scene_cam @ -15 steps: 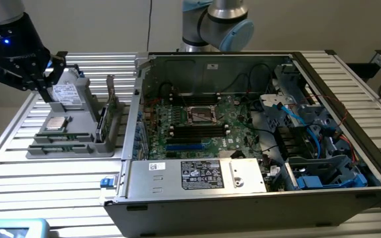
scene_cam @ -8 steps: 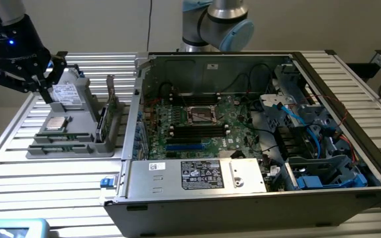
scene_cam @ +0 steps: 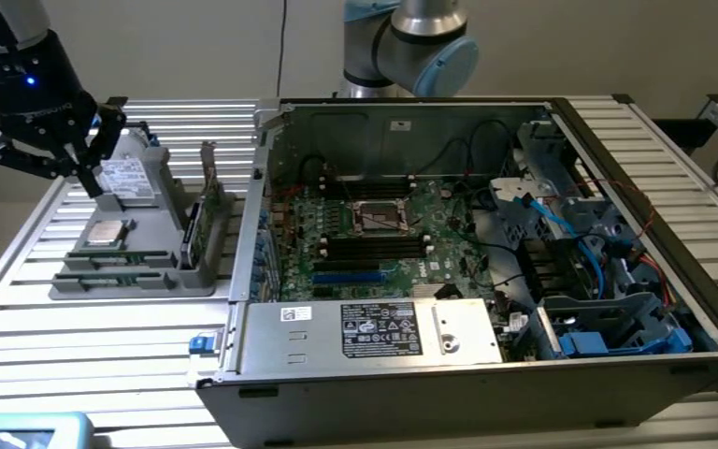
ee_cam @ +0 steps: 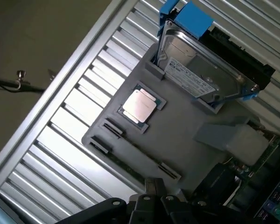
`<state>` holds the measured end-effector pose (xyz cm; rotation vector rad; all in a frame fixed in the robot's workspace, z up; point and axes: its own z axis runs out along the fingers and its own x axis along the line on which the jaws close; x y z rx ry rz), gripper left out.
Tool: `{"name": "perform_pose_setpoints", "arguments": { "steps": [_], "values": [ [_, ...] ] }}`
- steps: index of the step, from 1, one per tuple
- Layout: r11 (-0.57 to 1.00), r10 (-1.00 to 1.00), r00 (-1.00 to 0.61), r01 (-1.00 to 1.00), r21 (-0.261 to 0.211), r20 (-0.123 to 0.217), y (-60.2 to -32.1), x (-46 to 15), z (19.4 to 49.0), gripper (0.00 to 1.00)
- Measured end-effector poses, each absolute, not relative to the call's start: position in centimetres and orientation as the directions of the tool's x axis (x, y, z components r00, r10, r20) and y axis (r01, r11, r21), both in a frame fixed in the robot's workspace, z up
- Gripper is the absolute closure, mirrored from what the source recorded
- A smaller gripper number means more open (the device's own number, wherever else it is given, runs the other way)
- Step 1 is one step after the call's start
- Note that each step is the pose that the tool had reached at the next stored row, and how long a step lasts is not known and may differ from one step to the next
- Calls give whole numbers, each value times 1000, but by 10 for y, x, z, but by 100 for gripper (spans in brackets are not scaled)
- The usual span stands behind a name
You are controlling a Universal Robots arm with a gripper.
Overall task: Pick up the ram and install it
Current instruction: 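Pick up the ram and move it above insertion slot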
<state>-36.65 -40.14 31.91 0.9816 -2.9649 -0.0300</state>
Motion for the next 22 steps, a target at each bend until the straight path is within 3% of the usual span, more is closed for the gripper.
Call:
{"name": "perform_pose_setpoints", "arguments": {
  "steps": [22],
  "values": [
    [507, -862, -507, -862, 10, 0, -401, -367, 314, 89]
  ]
}}
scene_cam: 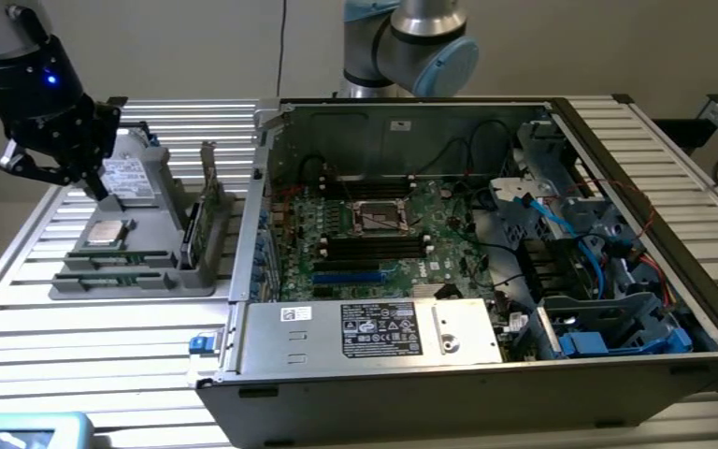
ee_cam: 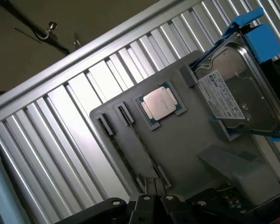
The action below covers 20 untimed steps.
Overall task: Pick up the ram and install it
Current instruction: 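Pick up the ram and move it above insertion slot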
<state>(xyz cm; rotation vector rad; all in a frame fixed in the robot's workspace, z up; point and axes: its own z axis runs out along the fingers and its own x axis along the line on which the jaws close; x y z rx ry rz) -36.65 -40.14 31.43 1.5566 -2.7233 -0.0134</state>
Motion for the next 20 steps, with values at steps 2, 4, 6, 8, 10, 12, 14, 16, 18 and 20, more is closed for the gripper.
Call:
{"name": "perform_pose_setpoints", "arguments": {
  "steps": [2, 4, 6, 8, 10, 12, 14, 16, 18, 20],
  "values": [
    [478, -878, -478, -879, 3, -4, -401, -366, 314, 89],
    [445, -895, -445, -895, -1, -6, -401, -366, 314, 89],
    [413, -911, -413, -911, -2, -7, -401, -366, 313, 89],
    [380, -925, -380, -925, -2, -6, -401, -367, 312, 89],
    [346, -938, -346, -938, -2, -6, -401, -367, 312, 89],
    [311, -950, -311, -950, -2, -6, -401, -367, 311, 89],
    [277, -961, -277, -961, -2, -6, -401, -367, 311, 89],
    [241, -971, -241, -971, -2, -6, -401, -367, 311, 89],
    [206, -979, -206, -979, -2, -6, -401, -367, 310, 89],
    [170, -985, -170, -985, -2, -6, -401, -367, 310, 89]
  ]
}}
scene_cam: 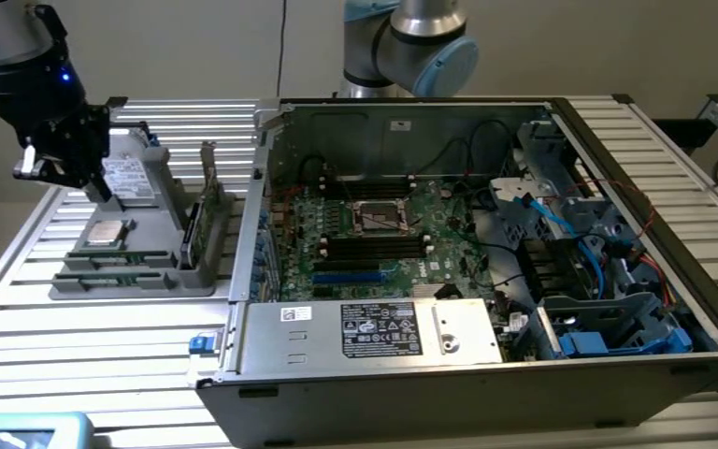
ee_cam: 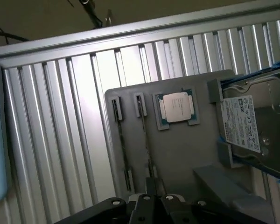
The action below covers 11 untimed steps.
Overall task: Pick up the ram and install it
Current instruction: 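Pick up the ram and move it above insertion slot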
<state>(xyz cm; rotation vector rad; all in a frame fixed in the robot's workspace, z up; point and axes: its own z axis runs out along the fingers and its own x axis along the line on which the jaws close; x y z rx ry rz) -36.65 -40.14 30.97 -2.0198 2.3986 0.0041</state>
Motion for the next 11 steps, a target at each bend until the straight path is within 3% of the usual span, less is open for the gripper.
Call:
{"name": "perform_pose_setpoints", "arguments": {
  "steps": [11],
  "values": [
    [-13, -1000, 13, -1000, 3, -2, -401, -367, 308, 89]
  ]
}}
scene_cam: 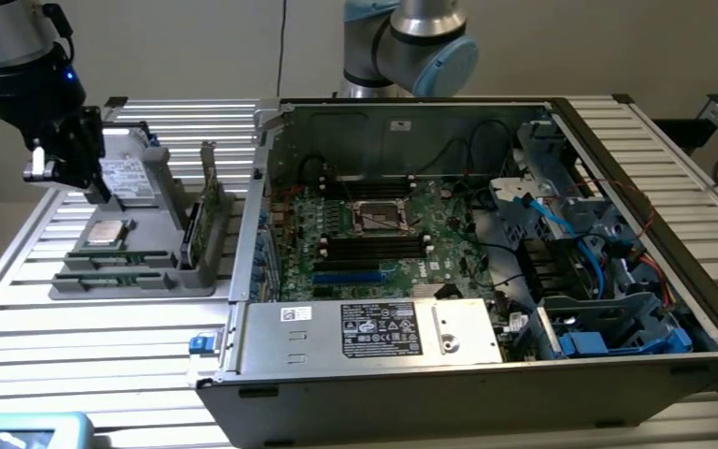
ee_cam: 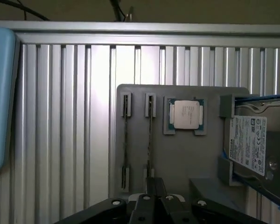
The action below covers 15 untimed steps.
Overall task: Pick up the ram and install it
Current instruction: 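Pick up the ram and move it above insertion slot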
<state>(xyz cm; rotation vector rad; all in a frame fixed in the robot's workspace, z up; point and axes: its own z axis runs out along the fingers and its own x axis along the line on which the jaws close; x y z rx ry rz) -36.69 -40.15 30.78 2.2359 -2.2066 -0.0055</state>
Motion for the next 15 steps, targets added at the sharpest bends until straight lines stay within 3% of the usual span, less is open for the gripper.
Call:
{"name": "perform_pose_setpoints", "arguments": {
  "steps": [6, 7, 9, 11, 12, 15],
  "values": [
    [-14, -1000, 14, -1000, 3, 0, -402, -367, 307, 89],
    [-14, -1000, 14, -1000, 2, 1, -402, -368, 307, 76],
    [-14, -1000, 14, -1000, 3, 2, -403, -369, 305, 70],
    [-14, -1000, 14, -1000, 2, 3, -404, -371, 302, 70],
    [-14, -1000, 14, -1000, 3, 4, -405, -372, 300, 64],
    [-13, -1000, 13, -1000, 2, 5, -409, -373, 296, 64]
  ]
}}
